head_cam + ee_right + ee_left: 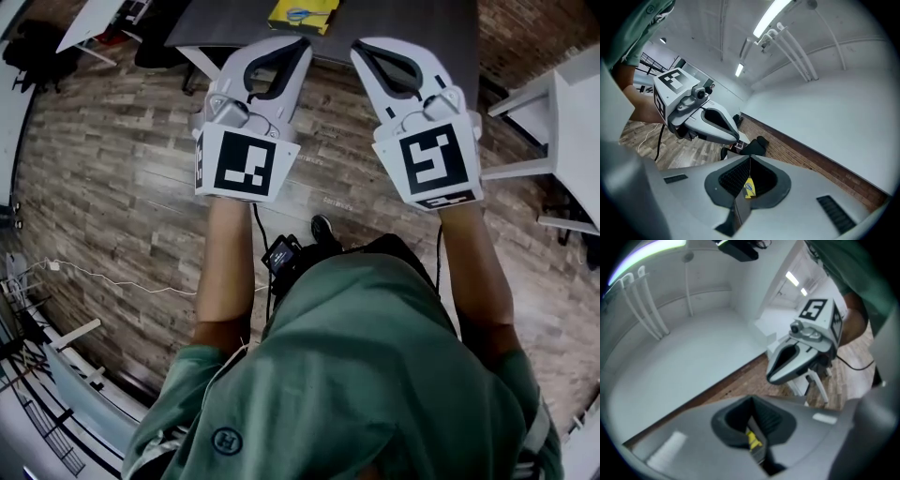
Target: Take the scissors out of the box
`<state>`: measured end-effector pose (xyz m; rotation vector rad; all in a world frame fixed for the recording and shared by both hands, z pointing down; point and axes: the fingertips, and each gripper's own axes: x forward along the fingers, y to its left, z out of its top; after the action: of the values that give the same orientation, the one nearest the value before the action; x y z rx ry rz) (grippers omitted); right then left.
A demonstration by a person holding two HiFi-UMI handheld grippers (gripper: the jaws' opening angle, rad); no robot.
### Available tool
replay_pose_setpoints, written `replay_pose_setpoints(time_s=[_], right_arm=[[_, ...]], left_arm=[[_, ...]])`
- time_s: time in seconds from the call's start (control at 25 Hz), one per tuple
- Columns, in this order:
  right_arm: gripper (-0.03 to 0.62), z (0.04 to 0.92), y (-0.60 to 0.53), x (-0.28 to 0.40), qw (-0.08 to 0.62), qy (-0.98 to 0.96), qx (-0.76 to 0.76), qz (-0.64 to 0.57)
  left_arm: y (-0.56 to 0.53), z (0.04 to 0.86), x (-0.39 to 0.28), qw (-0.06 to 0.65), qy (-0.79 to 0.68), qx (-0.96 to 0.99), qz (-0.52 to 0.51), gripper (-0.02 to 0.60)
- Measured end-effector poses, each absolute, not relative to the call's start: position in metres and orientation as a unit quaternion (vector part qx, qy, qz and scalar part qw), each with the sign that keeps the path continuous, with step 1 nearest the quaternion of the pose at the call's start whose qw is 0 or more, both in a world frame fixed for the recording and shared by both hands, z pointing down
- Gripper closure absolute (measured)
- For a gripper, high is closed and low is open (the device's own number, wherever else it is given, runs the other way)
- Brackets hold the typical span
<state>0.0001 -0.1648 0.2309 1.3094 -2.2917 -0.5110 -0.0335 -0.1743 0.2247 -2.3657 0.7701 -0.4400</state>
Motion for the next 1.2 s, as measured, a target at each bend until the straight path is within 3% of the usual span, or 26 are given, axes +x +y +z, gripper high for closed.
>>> replay_pose_setpoints(time_s=[0.64,0.96,1.2], right_arm=[[0.586,0.238,-0.228,0.004,0.215,-0.836,0.476,-0.167],[0.586,0.194,-0.03,-0.093,0.212,-0.832,0.487,-0.16],[0.586,0.211,-0.05,-0.086,0.211,-0.845,0.467,-0.154]], left_arm=[[-0.236,0.234,-0.038,0.295,0.288,-0.891,-0.19,0.581],[-0.032,0.188,-0.129,0.304,0.266,-0.894,-0.191,0.581],[-0.05,0.204,-0.116,0.294,0.275,-0.893,-0.201,0.581]])
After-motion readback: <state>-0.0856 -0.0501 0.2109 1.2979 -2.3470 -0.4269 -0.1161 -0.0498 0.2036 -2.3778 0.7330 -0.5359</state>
